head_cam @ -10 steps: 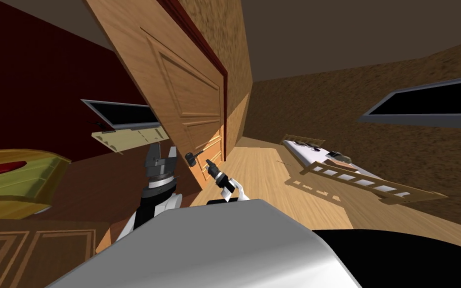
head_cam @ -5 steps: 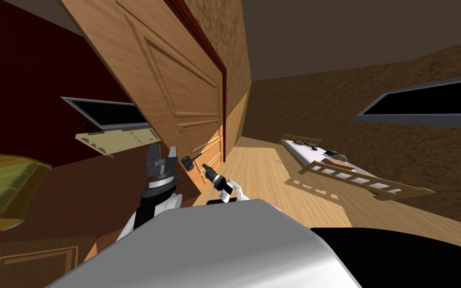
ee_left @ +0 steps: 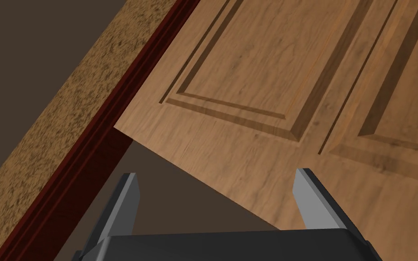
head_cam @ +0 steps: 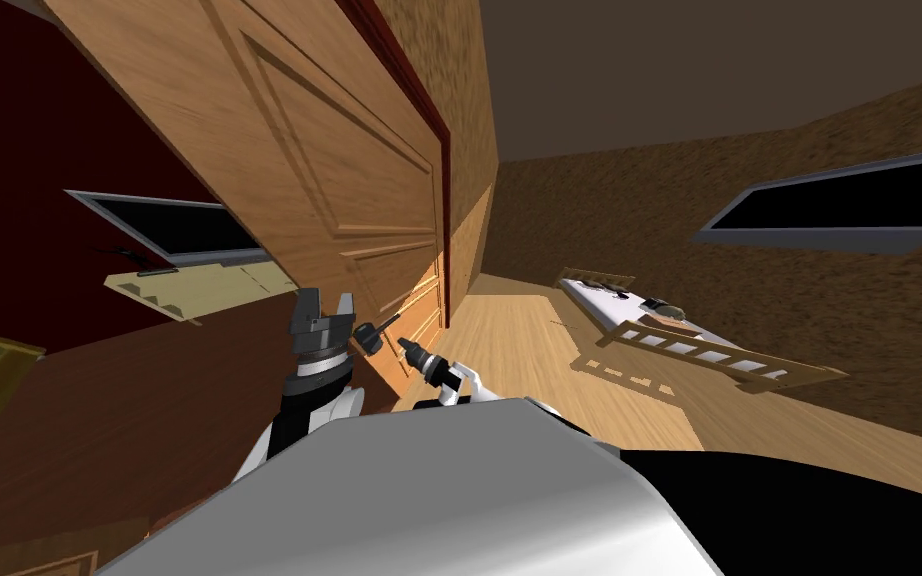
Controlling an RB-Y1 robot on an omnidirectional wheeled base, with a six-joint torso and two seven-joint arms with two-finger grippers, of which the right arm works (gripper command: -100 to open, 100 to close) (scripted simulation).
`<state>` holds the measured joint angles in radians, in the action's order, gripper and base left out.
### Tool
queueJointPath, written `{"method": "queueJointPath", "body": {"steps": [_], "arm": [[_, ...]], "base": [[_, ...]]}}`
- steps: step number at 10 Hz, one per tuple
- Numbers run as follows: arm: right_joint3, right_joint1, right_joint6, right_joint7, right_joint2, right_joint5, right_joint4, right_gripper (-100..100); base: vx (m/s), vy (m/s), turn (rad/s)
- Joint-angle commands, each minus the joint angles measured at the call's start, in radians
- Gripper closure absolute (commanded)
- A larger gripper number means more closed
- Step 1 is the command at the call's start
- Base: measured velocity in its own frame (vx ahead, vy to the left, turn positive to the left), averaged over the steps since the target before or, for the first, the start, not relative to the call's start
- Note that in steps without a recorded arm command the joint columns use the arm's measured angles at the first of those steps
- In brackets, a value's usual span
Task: Push the door open
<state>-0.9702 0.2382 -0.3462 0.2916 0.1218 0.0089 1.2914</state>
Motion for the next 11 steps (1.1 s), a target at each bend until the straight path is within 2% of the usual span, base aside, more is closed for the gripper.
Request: {"method": "queueJointPath", "body": {"steps": [1, 3, 5, 11], "arm": [[-0.03, 0.021, 0.0, 0.008, 0.004, -0.003, -0.033, -100], [-0.059, 0.041, 0.001, 0.015, 0.006, -0.004, -0.065, -100], [-0.046, 0.037, -0.005, 0.012, 0.001, -0.004, -0.069, -100], [-0.028, 0.027, -0.021, -0.001, -0.019, -0.002, -0.105, -100]], "base": [[0.164, 0.049, -0.08], [0.146, 0.066, -0.045], [0.062, 0.062, 0.016], [0.103, 0.159, 0.037]]}}
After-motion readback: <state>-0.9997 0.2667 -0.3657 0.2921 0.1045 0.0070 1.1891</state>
